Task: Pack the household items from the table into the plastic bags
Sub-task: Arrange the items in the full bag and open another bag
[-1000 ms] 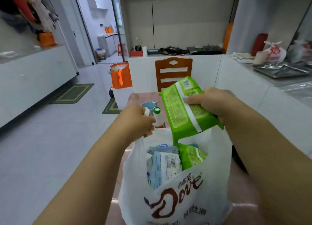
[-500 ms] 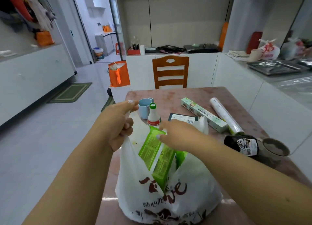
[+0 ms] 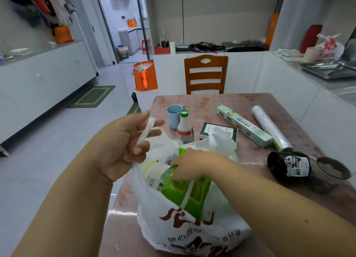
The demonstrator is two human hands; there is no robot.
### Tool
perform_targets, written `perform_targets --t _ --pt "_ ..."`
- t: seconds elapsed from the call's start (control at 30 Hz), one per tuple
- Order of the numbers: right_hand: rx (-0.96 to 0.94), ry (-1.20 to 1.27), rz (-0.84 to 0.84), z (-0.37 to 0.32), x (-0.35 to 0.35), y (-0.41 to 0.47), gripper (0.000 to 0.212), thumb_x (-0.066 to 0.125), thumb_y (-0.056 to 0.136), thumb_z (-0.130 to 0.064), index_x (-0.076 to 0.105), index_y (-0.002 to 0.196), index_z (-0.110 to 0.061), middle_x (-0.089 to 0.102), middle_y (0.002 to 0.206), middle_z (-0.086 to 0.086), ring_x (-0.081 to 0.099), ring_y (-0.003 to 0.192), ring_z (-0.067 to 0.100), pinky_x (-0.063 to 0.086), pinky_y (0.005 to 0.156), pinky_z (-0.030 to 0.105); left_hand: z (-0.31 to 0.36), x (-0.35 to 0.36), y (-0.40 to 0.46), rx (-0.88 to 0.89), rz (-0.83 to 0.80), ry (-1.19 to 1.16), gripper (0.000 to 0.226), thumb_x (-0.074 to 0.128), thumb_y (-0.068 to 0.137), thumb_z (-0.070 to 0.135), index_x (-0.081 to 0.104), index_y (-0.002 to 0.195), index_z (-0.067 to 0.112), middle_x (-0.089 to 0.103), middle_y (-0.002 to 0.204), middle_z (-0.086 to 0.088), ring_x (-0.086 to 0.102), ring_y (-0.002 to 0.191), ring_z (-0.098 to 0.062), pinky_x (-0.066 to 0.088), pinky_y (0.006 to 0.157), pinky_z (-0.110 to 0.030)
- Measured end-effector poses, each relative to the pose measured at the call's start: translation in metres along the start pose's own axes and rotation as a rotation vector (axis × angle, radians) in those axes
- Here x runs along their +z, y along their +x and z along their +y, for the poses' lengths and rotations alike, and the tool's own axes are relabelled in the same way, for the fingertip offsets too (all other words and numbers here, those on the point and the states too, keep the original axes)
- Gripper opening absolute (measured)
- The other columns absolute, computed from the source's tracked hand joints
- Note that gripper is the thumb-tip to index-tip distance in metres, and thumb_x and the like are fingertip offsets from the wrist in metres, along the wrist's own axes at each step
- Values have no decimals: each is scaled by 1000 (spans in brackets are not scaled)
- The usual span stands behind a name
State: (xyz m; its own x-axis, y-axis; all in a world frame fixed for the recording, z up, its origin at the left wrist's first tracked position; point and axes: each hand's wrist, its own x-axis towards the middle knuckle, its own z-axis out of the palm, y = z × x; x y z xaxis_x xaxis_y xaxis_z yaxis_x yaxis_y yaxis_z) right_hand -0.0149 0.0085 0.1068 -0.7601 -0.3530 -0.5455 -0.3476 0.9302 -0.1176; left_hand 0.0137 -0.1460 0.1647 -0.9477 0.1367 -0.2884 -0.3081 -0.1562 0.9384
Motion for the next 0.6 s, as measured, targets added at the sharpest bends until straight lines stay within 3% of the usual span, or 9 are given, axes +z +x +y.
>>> perform_targets --t 0.13,0.23,0.3,0.37,0.47,0.53,0.6 --pt "-76 191 -13 -17 -2 4 39 37 100 -23 49 134 -7 52 135 12 51 105 27 39 75 22 -6 8 0 -20 -36 33 45 48 92 39 66 113 4 53 107 -17 40 38 -7 28 29 -11" --pt "-25 386 6 -5 1 6 38 48 94 -20 55 128 -6 58 128 15 59 106 31 50 81 35 -11 7 0 14 -30 18 46 48 91 39 64 117 5 53 107 -16 41 39 -8 29 29 -11" --pt "31 351 -12 3 6 4 38 47 93 -18 53 128 -4 58 116 15 61 101 33 55 72 37 -12 5 1 84 21 -27 46 47 92 38 60 121 4 53 104 -13 40 37 -6 26 28 -10" --pt "57 223 -50 12 10 -3 36 43 95 -22 52 125 -4 55 105 9 56 90 27 46 64 30 -12 3 0 155 91 -91 42 46 92 36 58 119 6 54 97 -8 39 36 -5 23 29 -10" --pt "148 107 -120 32 20 -18 47 43 96 -44 52 129 -12 62 115 8 52 84 24 41 78 30 -11 3 -3 196 154 -169 38 45 94 35 57 117 8 55 92 -5 41 36 -6 21 29 -11" --pt "298 99 -247 44 26 -27 67 42 93 -58 45 137 -8 65 102 15 60 78 28 48 86 35 -12 3 -6 208 168 -185 38 44 94 34 57 117 6 56 91 -5 42 37 -6 21 30 -12" --pt "354 74 -336 55 29 -34 72 40 91 -62 44 138 -6 69 96 19 63 68 29 50 83 35 -13 4 -10 207 170 -176 39 45 94 34 57 118 6 57 90 -4 42 38 -6 21 31 -13"
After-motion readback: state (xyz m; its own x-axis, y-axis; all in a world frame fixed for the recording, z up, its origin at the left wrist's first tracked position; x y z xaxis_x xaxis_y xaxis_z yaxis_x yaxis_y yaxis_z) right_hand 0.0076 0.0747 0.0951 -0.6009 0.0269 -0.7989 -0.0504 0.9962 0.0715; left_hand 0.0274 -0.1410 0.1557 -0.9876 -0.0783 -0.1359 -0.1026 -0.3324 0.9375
